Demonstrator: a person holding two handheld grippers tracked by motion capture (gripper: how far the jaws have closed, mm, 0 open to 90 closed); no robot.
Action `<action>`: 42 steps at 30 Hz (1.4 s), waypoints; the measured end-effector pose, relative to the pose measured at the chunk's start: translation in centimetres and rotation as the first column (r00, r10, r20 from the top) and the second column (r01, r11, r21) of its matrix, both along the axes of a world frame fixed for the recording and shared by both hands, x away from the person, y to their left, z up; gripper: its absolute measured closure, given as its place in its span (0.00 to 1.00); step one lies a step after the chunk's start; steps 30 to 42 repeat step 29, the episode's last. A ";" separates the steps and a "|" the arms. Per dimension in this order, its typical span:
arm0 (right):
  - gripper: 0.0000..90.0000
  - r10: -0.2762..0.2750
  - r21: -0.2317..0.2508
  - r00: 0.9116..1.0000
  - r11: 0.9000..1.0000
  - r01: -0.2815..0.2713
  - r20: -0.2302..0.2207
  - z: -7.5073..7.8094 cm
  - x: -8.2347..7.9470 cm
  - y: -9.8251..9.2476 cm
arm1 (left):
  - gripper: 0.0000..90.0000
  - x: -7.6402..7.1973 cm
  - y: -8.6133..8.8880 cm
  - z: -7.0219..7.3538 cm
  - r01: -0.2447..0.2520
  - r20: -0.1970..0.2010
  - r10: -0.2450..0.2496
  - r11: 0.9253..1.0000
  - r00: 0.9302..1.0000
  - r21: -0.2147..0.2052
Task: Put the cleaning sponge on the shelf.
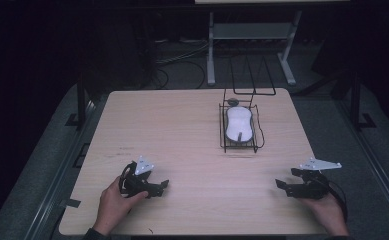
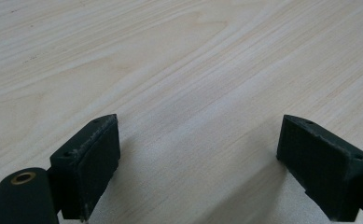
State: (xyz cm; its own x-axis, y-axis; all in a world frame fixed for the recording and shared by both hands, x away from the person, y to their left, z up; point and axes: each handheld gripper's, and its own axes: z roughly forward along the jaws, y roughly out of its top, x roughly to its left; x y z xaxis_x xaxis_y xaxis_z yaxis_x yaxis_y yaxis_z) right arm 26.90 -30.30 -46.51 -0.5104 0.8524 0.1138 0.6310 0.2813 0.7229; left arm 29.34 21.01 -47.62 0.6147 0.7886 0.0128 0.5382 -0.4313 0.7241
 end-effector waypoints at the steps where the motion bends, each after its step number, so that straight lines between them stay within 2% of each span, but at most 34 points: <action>1: 0.24 0.003 0.000 1.000 1.000 -0.003 -0.001 -0.2 -0.1 -0.1 | 0.14 0.0 0.0 0.0 -0.001 0.000 0.001 1.000 1.000 -0.002; 9: 0.20 -0.012 -0.051 1.000 0.999 0.011 -0.014 -1.0 -0.7 -0.3 | 0.14 0.0 0.0 0.0 0.000 0.000 0.000 1.000 1.000 0.000; 11: 0.20 -0.010 -0.064 1.000 0.998 0.010 0.003 -1.3 -0.9 -0.3 | 0.14 0.0 0.0 0.0 0.000 0.000 0.000 1.000 1.000 0.000; 14: 0.19 -0.013 -0.059 1.000 0.998 0.014 0.015 -1.4 -1.1 -0.3 | 0.14 0.0 0.0 0.0 0.000 0.000 0.000 1.000 1.000 0.000; 18: 0.15 0.002 -0.077 0.999 0.997 0.001 0.038 -1.7 -1.2 -0.1 | 0.14 0.0 0.0 0.0 -0.001 0.001 0.001 1.000 1.000 -0.002; 42: 0.12 0.016 -0.080 0.999 0.997 -0.013 0.033 -1.7 -1.2 0.0 | 0.14 0.0 0.0 0.0 -0.002 0.001 0.002 1.000 1.000 -0.004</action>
